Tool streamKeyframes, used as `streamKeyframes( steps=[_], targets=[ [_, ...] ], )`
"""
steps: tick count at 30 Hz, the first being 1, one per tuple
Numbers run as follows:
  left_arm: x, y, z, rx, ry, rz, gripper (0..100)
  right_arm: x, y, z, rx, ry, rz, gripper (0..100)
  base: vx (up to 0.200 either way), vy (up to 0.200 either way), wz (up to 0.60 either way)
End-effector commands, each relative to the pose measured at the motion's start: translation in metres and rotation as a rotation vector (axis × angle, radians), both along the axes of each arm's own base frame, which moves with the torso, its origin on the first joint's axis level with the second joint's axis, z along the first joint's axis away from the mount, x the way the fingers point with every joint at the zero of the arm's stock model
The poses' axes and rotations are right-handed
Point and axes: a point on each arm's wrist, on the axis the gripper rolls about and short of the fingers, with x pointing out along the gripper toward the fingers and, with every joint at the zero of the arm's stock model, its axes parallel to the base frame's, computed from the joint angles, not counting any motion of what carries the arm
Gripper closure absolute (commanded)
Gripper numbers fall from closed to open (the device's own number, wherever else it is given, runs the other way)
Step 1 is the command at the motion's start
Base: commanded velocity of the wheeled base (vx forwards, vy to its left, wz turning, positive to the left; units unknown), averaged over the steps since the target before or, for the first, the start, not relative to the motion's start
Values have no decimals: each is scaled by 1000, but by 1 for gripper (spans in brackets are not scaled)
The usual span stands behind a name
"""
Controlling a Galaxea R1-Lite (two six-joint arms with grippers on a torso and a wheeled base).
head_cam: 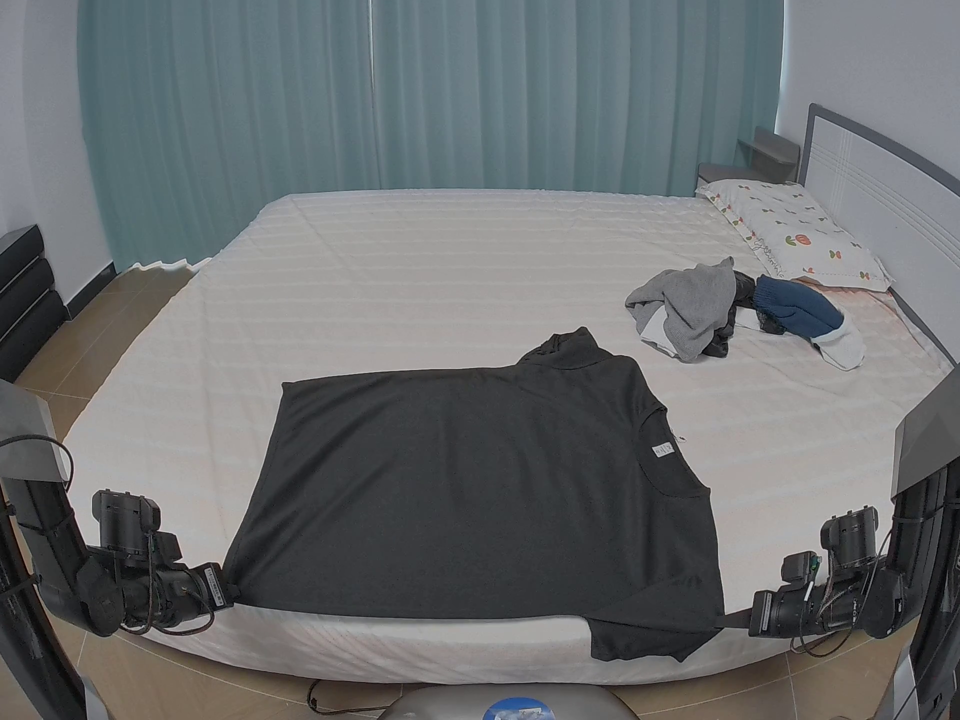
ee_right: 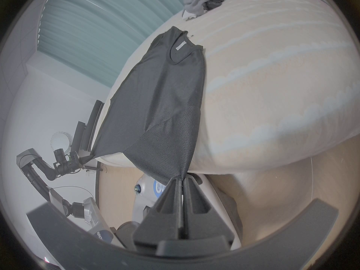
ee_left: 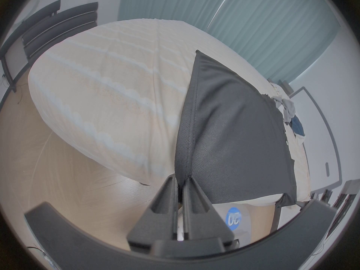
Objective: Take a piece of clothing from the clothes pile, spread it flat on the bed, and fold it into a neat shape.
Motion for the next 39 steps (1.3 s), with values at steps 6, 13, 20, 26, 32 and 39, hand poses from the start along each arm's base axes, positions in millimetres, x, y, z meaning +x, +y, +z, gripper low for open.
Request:
streamKeyframes(
  steps=[6,13,20,26,32,39],
  targets=[
    [-15,-1,-3,90,40,-56,100,-19,0,24,-32,8,48,100,0,0,0],
    [-28,-1,-3,143,66,-102,100,-27,0,30,-64,17,71,100,0,0,0],
    [-34,-2,-3,193,85,-131,100,-30,0,29,-112,46,70,100,0,0,0],
    [-39,0,1,213,98,-154,100,-35,-1,28,-173,71,80,100,0,0,0],
    [-51,-1,9,237,133,-212,100,-36,-1,30,-184,69,78,100,0,0,0],
    [-58,-1,9,281,188,-250,100,-41,-1,37,-226,56,70,100,0,0,0]
  ],
)
